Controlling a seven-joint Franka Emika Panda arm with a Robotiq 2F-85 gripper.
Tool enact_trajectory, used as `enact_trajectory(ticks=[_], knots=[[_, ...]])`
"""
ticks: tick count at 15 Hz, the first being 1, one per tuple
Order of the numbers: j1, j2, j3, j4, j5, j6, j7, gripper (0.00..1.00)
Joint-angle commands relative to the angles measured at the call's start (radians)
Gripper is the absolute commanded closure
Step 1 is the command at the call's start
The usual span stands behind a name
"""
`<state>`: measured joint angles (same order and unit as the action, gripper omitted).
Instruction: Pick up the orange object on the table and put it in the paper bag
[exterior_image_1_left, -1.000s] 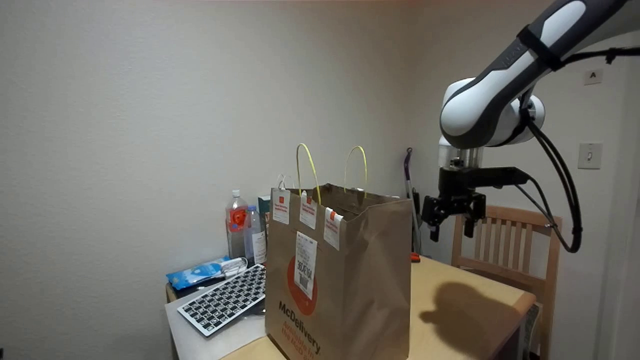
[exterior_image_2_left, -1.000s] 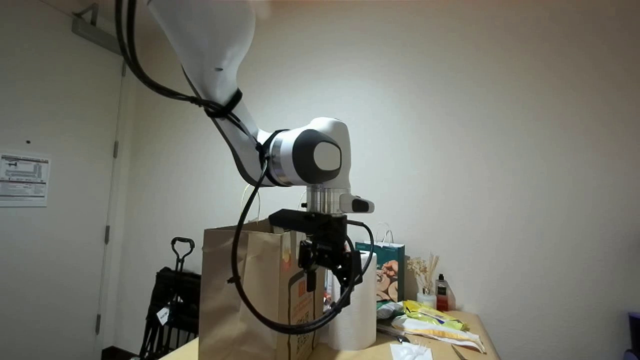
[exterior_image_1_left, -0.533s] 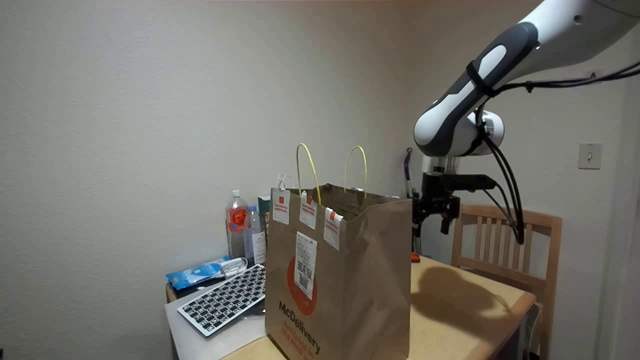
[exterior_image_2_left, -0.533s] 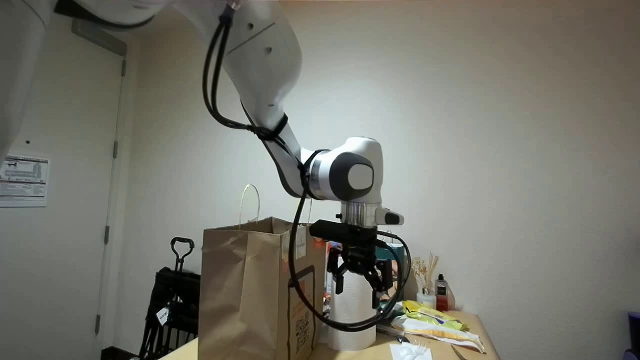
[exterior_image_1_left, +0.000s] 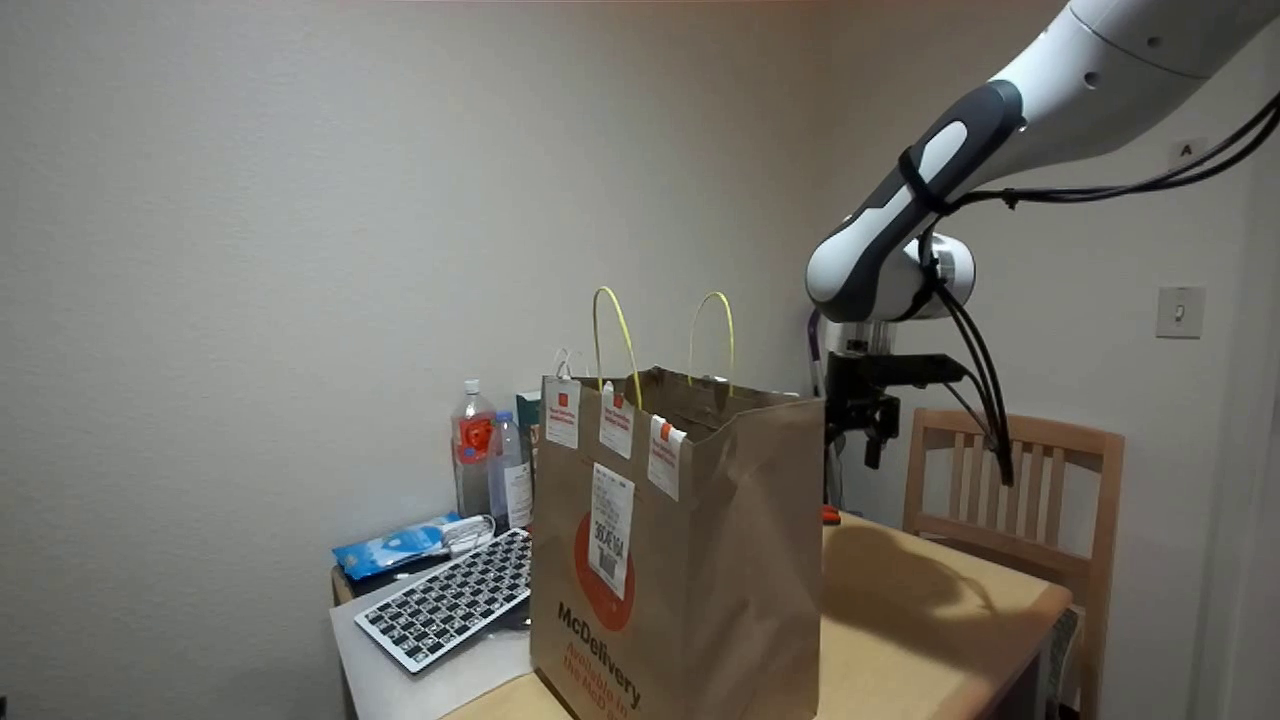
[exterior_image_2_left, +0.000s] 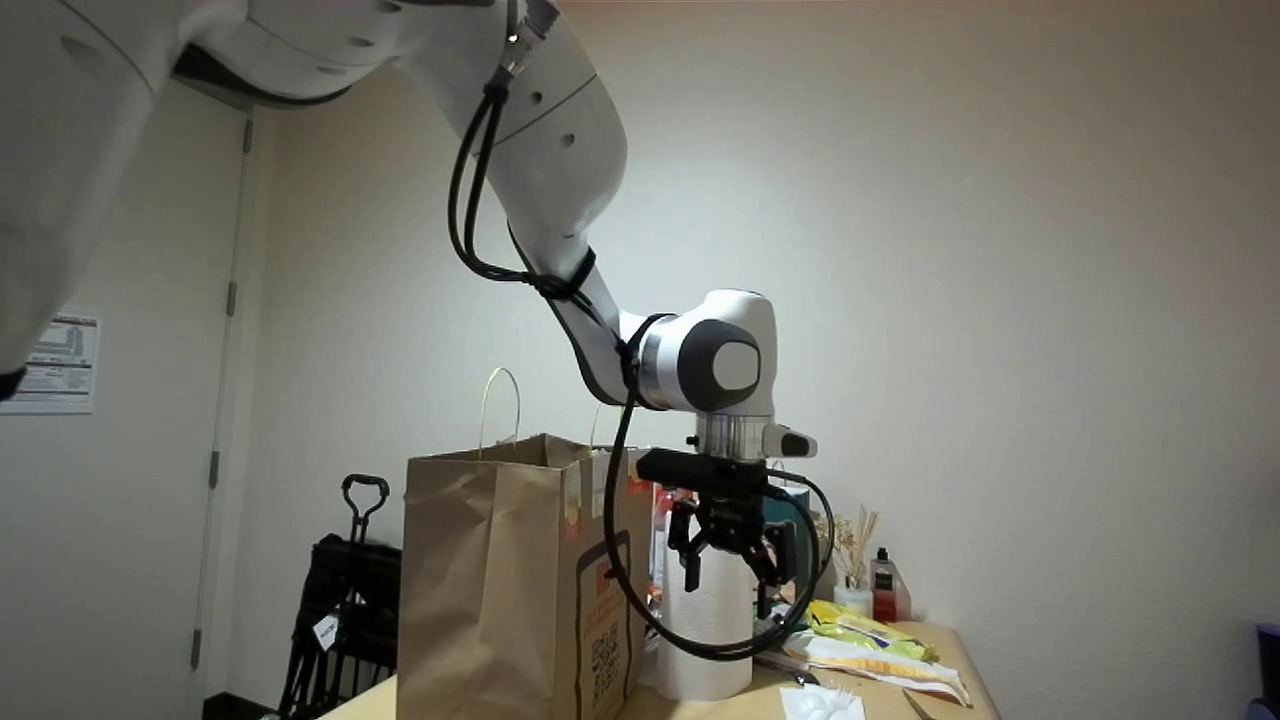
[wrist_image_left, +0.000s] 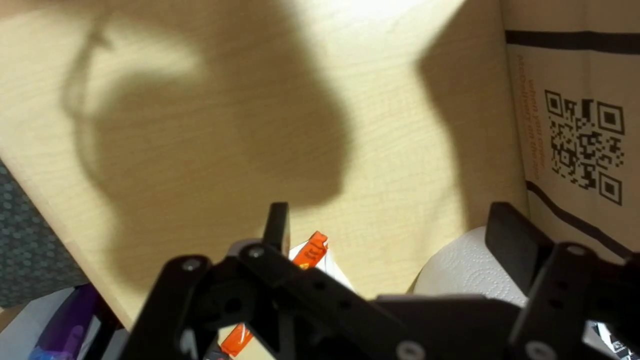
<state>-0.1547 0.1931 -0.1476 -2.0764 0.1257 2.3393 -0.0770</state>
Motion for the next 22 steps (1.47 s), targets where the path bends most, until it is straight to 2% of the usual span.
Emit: enact_trajectory(ticks=[1, 4, 6, 15, 16, 18, 22], knots=[[-0.007, 0.012, 0.006, 0.011, 0.000, 0.005, 0.005, 0.00], [-0.047, 0.116, 0.024, 0.120, 0.111, -0.061, -0.092, 0.00], [-0.075, 0.198, 0.027, 0.215, 0.156, -0.134, -0.109, 0.00], [-0.173, 0.557, 0.024, 0.676, 0.109, -0.411, -0.043, 0.00], [-0.164, 0.486, 0.023, 0.569, 0.112, -0.344, -0.054, 0.00], [-0.172, 0.540, 0.025, 0.636, 0.111, -0.371, -0.053, 0.00], [-0.174, 0.584, 0.030, 0.690, 0.119, -0.375, -0.038, 0.00]])
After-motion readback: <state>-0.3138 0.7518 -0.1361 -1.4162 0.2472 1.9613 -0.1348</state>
